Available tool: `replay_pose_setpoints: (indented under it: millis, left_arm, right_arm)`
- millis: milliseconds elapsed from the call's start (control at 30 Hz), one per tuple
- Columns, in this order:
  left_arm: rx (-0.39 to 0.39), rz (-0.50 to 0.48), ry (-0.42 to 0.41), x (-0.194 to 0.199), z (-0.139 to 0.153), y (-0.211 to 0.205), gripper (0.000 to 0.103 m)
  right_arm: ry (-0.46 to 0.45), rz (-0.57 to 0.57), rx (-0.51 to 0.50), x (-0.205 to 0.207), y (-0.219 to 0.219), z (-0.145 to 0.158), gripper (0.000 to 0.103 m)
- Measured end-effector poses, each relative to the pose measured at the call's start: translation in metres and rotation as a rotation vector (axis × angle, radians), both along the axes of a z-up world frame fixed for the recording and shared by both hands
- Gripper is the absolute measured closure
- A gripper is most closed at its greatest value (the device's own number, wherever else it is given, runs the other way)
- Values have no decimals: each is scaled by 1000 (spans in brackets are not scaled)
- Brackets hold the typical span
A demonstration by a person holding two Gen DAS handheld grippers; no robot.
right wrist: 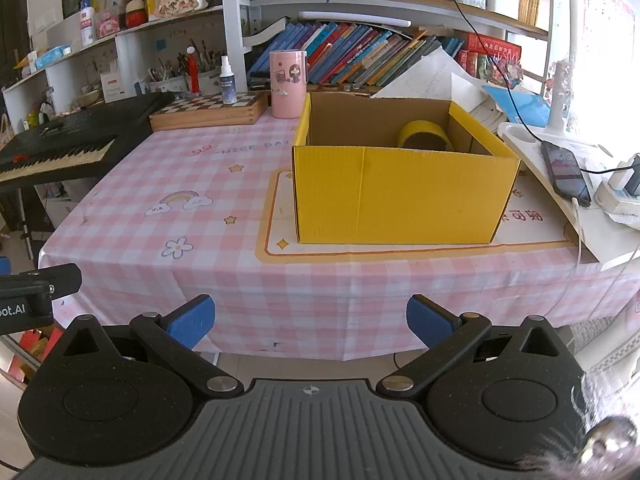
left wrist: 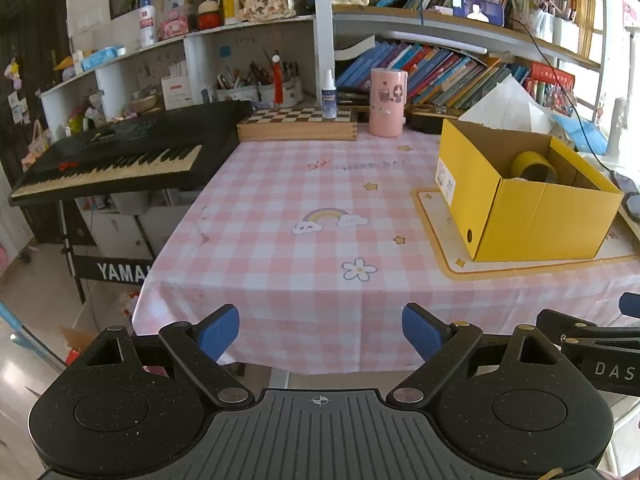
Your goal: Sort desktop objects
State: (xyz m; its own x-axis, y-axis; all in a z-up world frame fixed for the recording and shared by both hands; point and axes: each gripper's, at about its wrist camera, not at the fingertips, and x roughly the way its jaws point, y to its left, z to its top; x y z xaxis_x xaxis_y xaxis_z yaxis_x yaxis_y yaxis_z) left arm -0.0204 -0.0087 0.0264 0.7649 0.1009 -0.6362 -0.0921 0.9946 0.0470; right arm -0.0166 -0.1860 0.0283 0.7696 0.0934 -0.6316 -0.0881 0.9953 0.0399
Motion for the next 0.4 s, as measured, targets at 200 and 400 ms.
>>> replay_pose_setpoints:
  millis: [200,400]
  left_arm:
    - [-10,0,2,-1,0,1,12]
    - [-8,-7,6,-1,0,0,12]
  right_arm:
    - [2,0,-1,0,0,-1,0]
    - [3,0,-1,0,0,0,0]
